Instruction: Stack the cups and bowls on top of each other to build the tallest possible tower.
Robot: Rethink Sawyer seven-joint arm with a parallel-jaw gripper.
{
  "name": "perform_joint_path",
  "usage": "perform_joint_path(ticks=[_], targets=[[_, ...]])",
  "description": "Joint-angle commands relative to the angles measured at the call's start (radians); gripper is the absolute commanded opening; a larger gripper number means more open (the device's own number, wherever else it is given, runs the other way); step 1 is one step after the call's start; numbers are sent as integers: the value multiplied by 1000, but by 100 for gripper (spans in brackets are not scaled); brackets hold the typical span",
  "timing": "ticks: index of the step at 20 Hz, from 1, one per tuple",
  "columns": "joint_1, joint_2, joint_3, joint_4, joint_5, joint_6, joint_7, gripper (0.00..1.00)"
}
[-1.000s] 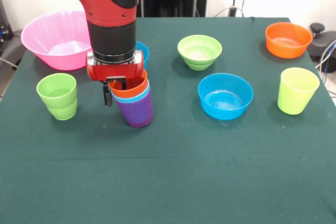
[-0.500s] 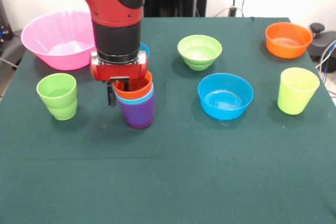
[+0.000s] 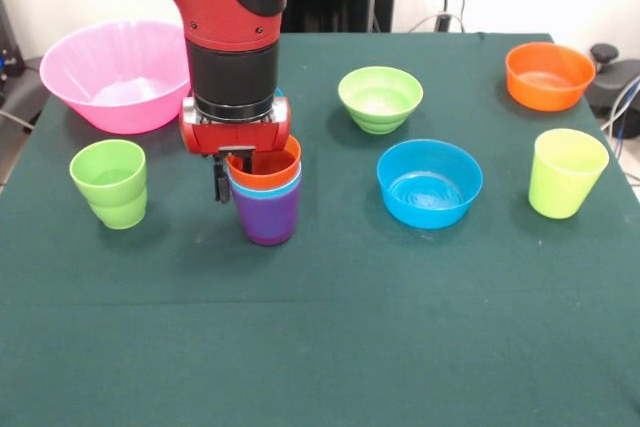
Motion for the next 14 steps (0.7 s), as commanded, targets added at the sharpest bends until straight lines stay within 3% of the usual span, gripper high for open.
perform_joint_path(ticks=[1, 14], targets=[[35, 157, 2, 42, -21, -49, 91, 0], [49, 155, -7, 49, -3, -47, 114, 0]])
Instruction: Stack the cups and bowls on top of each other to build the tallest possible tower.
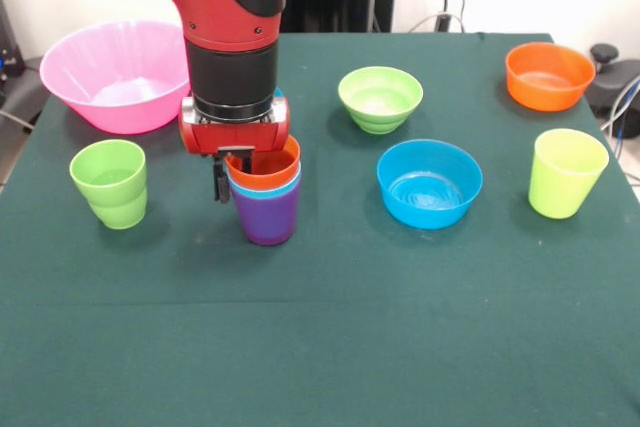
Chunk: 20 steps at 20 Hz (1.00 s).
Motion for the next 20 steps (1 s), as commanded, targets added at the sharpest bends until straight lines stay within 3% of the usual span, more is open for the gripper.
perform_joint_path(ticks=[1, 20], targets=[[49, 151, -1, 51, -9, -43, 118, 0], [96, 106, -20, 77, 65, -7, 133, 0]])
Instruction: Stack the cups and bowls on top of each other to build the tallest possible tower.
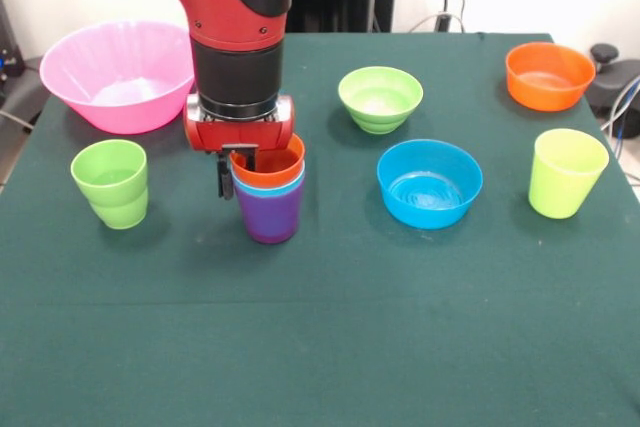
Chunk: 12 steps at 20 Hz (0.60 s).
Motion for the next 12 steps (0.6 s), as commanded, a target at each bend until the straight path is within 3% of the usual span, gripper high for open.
perform_joint_path(ticks=[1, 12], targets=[[64, 103, 22, 78, 17, -7, 134, 0], [94, 110, -1, 78, 49, -24, 144, 0]])
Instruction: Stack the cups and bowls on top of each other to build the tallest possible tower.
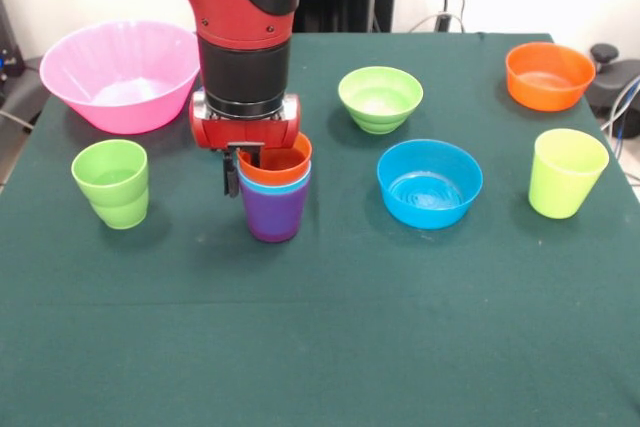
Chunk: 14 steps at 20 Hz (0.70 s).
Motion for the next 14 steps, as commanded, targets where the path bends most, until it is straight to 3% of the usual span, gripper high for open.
perform_joint_path(ticks=[1, 14], targets=[[65, 113, 31, 76, 13, -27, 141, 0], [55, 139, 25, 66, 22, -57, 105, 0]])
